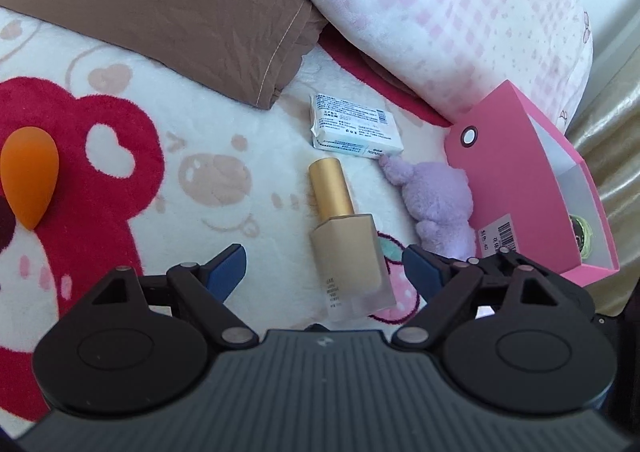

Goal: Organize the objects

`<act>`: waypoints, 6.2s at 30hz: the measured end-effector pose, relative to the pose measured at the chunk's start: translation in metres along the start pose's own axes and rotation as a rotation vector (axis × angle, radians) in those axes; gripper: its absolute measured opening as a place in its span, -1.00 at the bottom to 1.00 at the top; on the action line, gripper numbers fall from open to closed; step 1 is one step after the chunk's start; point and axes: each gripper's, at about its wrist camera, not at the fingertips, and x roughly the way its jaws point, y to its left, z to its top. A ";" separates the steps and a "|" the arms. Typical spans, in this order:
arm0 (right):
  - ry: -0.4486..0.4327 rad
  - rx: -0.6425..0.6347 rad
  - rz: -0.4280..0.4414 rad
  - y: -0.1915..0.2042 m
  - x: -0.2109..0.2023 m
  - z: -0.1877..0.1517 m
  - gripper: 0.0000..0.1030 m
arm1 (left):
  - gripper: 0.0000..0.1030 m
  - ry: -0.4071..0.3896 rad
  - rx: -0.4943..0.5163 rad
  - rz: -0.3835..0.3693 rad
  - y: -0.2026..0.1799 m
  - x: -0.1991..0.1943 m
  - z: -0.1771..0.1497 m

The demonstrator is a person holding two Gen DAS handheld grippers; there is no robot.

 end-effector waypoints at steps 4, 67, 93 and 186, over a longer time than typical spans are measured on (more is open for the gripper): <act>0.022 0.051 0.021 -0.008 0.008 -0.005 0.44 | 0.45 -0.042 -0.029 -0.035 0.011 0.001 0.000; -0.130 0.274 -0.018 -0.043 -0.184 -0.014 -0.21 | -0.23 0.004 0.131 -0.220 -0.155 -0.106 -0.007; 0.017 0.729 0.052 -0.226 -0.092 -0.029 -0.22 | -0.29 0.306 0.278 0.109 -0.275 0.088 0.066; -0.001 0.004 0.118 0.039 -0.146 0.077 0.74 | 0.81 0.056 0.180 0.152 -0.025 -0.186 0.041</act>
